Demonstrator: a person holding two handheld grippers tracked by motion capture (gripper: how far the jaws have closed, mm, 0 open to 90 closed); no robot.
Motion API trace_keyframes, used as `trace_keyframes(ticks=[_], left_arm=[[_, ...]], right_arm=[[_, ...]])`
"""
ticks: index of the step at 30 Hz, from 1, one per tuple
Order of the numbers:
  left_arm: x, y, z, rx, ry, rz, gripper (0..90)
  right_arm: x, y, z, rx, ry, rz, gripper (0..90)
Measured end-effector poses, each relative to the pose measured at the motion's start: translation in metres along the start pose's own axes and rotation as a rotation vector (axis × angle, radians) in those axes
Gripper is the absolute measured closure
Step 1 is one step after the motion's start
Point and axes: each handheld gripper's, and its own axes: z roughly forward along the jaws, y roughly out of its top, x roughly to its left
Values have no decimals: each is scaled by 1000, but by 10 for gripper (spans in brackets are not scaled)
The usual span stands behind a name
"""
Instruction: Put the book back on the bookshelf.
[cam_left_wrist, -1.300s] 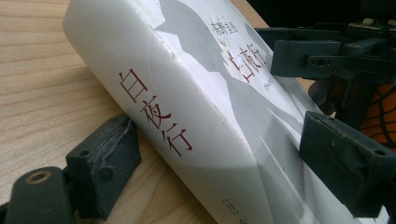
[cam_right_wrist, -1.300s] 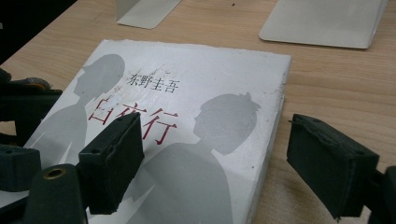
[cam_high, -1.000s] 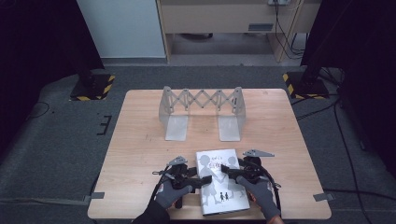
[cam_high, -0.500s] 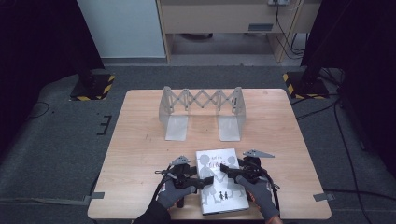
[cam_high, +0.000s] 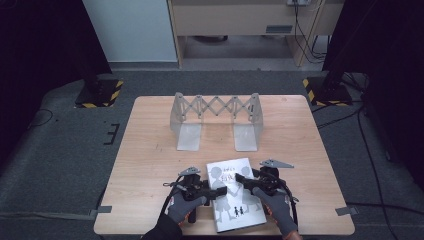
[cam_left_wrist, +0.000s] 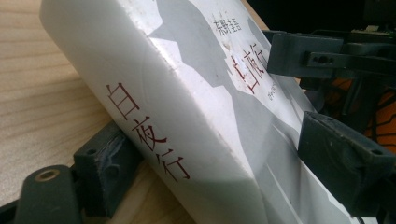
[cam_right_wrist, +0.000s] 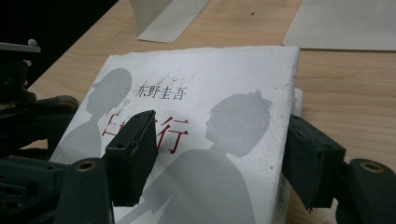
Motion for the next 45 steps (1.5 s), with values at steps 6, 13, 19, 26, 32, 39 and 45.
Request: trace_keyframes(ticks=[6, 13, 19, 26, 32, 39, 45], left_arm=[[-5, 8, -7, -65, -35, 28, 195], [-13, 9, -7, -62, -81, 48, 252], [-13, 12, -11, -74, -111, 24, 311], [-14, 16, -14, -85, -109, 31, 341], [-12, 21, -16, -85, -114, 7, 363], [-18, 29, -21, -89, -114, 37, 393], [-21, 40, -29, -101, -120, 47, 439]], right_arm=[[3, 6, -5, -64, 30, -23, 352], [12, 11, -9, -112, 100, -15, 381], [8, 11, -10, -124, 119, -6, 383], [3, 12, -14, -123, 117, 1, 406], [3, 12, -11, -121, 127, 4, 369], [-2, 14, -18, -156, 122, 18, 330], [-20, 17, -34, -201, 64, 46, 319]])
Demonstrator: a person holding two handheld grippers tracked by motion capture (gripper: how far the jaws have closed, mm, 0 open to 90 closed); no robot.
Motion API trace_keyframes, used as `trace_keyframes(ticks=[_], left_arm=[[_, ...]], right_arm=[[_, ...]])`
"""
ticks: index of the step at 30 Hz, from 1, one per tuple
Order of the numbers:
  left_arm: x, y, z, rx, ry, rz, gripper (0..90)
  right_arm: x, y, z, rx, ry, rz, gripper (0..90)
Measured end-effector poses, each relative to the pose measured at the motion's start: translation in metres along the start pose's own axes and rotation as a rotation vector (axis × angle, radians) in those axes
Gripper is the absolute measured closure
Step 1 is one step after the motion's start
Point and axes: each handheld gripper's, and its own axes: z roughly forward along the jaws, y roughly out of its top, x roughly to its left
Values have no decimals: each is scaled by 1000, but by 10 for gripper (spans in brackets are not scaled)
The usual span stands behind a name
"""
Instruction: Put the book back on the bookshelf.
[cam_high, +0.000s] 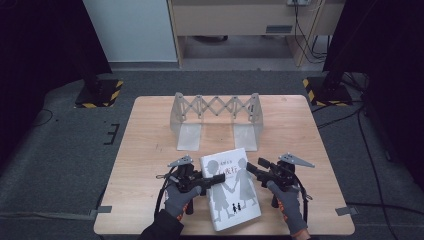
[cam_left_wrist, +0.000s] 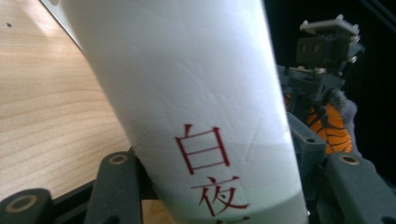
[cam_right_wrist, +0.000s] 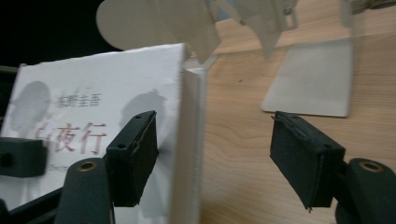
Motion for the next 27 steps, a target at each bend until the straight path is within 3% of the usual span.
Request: trace_keyframes(ticks=[3, 4, 6, 8, 11, 13, 18, 23, 27], left_arm=[[0, 4, 0, -2, 3, 4, 445], [0, 6, 0, -5, 3, 4, 454], [-1, 10, -1, -9, 2, 12, 465], [-4, 17, -2, -28, 0, 36, 478], [-7, 23, -3, -40, 3, 57, 496], [-10, 30, -2, -53, 18, 97, 500], [-11, 36, 0, -67, 34, 147, 499], [-6, 31, -5, -79, 17, 138, 493], [-7, 29, -8, -65, 15, 156, 493]], right_arm=[[-5, 2, -4, -11, -33, -12, 309], [-11, 2, -7, -12, -93, -42, 294], [-14, 2, -8, -12, -118, -51, 291], [-23, 1, -9, 18, -192, -86, 269], [-30, -1, -11, 38, -241, -116, 264], [-32, 0, -12, 38, -253, -120, 263], [-37, 0, -14, 42, -292, -153, 259], [-44, -1, -13, 65, -327, -171, 243], [-48, -4, -12, 87, -354, -187, 227]])
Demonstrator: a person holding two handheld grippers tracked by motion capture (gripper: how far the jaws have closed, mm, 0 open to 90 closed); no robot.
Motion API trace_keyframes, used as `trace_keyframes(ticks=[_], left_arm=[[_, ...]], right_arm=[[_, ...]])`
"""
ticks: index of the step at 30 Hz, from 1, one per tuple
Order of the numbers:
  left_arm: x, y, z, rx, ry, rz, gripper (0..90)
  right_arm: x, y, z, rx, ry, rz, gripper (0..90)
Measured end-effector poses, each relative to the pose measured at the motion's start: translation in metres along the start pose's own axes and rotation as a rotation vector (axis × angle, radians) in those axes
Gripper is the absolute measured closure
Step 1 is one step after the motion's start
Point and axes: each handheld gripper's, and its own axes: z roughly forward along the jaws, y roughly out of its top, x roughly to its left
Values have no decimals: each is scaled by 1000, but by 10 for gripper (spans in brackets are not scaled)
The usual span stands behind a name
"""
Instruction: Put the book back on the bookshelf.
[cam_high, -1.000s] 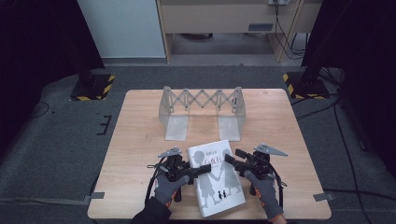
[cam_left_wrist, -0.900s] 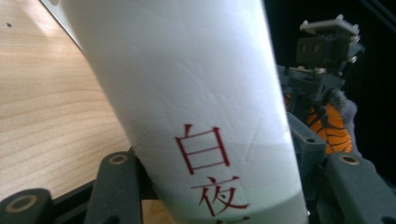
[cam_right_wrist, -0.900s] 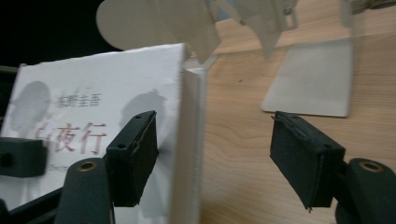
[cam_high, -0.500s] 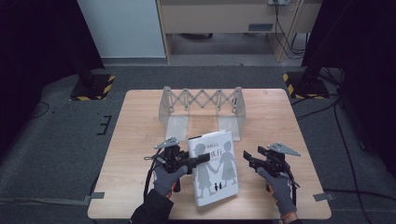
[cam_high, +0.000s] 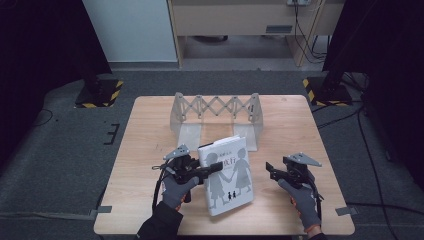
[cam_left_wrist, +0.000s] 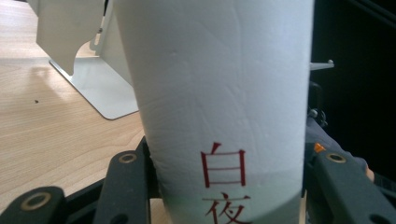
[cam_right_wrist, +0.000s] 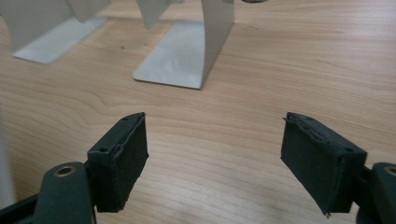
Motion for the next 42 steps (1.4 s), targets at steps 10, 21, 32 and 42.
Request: trace_keyframes(ticks=[10, 21, 32, 42], left_arm=[[-7, 20, 4, -26, 96, 134, 502], [-3, 0, -12, -36, 51, 132, 481], [-15, -6, -13, -54, 54, 144, 465], [-31, -8, -9, -25, 29, 185, 455]], right_arm=[[-7, -3, 1, 4, -54, -38, 229], [-11, -9, 7, 54, -83, -45, 206], [-20, -17, 11, 156, -92, -59, 162], [-16, -19, 12, 196, -106, -89, 141]])
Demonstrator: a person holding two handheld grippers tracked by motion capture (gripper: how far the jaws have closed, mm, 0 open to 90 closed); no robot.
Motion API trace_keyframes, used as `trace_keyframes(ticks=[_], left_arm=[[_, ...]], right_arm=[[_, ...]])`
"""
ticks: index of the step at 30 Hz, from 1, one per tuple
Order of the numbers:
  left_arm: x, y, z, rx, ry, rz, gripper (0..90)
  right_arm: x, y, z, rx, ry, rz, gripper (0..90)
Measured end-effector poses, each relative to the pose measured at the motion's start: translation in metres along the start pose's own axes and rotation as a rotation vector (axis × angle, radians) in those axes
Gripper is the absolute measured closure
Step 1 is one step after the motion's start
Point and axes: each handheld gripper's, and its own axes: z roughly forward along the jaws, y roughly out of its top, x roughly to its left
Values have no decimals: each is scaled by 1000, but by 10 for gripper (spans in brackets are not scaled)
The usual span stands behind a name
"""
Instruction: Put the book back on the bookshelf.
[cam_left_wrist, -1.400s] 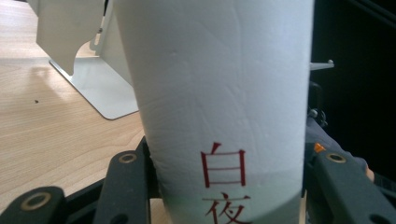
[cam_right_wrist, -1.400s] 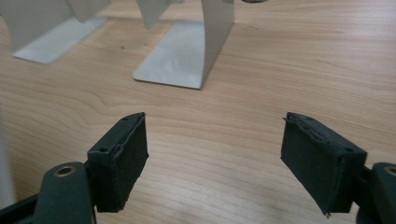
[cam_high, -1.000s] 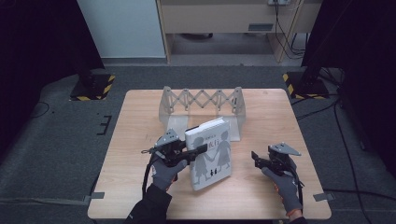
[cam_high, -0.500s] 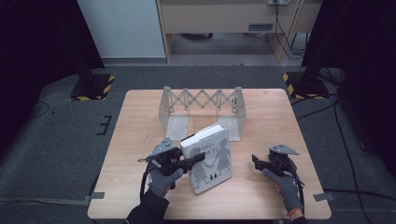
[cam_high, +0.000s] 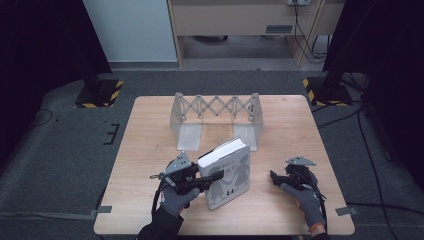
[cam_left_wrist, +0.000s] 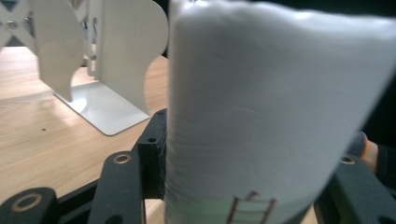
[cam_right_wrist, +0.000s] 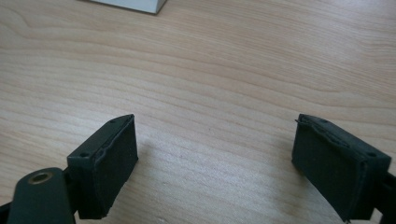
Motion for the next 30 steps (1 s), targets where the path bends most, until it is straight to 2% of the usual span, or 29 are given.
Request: trace_keyframes(ticks=[3, 6, 8, 11, 12, 15, 18, 23, 30], left_arm=[[-3, -1, 4, 14, -26, 2, 437], [-5, -3, 5, 13, -10, 3, 435], [-3, -4, 6, 7, -17, -7, 433], [-4, -5, 6, 4, -16, -1, 439], [-4, -5, 6, 2, -13, 3, 440], [-4, -5, 6, 5, -9, 17, 440], [-5, -4, 6, 4, -13, 4, 430], [-12, -1, 5, 21, -2, 29, 428], [-22, 5, 4, -2, 9, 60, 415]], right_arm=[[-1, -1, 0, 10, -8, -18, 119], [-2, -2, -2, 13, -4, -15, 115], [-2, -2, -2, 12, -4, -20, 115], [-2, -3, -2, 15, -1, -17, 102], [-3, -3, -2, 17, -8, -21, 70], [-3, -3, -2, 31, -20, -5, 40], [-3, -3, -1, 32, -29, 13, 22], [-3, -3, -1, 33, -35, 15, 21], [-2, -3, -1, 31, -27, 0, 36]])
